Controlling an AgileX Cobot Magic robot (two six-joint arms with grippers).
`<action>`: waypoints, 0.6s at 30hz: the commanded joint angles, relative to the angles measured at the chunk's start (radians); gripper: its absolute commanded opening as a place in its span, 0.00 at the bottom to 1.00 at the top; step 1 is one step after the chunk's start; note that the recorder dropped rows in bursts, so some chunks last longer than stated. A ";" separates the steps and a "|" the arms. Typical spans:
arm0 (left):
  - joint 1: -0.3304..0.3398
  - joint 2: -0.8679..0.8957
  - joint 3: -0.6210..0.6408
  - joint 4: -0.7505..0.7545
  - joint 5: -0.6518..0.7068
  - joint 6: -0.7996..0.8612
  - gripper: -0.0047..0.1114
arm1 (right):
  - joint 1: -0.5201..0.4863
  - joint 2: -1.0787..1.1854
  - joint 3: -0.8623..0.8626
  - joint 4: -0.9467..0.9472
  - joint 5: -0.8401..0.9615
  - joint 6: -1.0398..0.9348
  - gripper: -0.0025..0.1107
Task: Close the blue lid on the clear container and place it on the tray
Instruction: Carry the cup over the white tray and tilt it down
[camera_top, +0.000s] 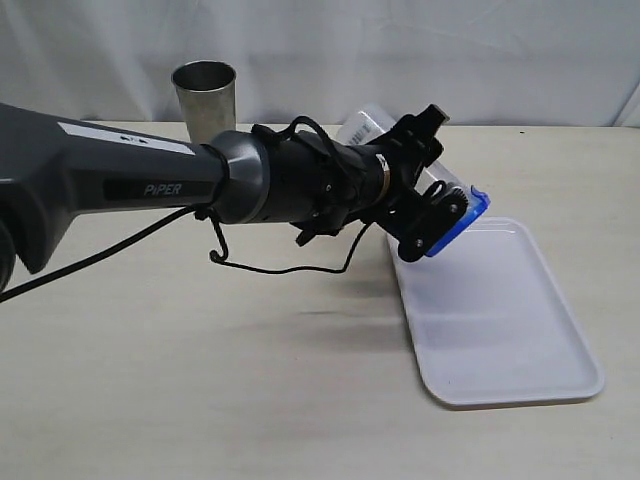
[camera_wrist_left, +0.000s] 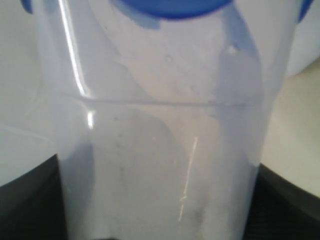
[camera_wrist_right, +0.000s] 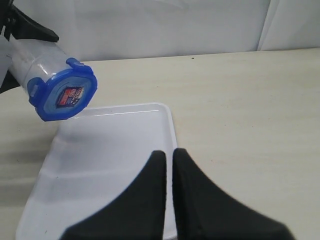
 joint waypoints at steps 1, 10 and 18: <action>-0.007 -0.008 -0.010 -0.114 0.002 -0.004 0.04 | -0.004 -0.004 0.001 0.002 -0.003 -0.002 0.06; -0.017 -0.008 -0.010 -0.099 -0.038 0.036 0.04 | -0.004 -0.004 0.001 0.002 -0.003 -0.002 0.06; -0.063 -0.008 -0.010 0.165 0.164 0.062 0.04 | -0.004 -0.004 0.001 0.002 -0.003 -0.002 0.06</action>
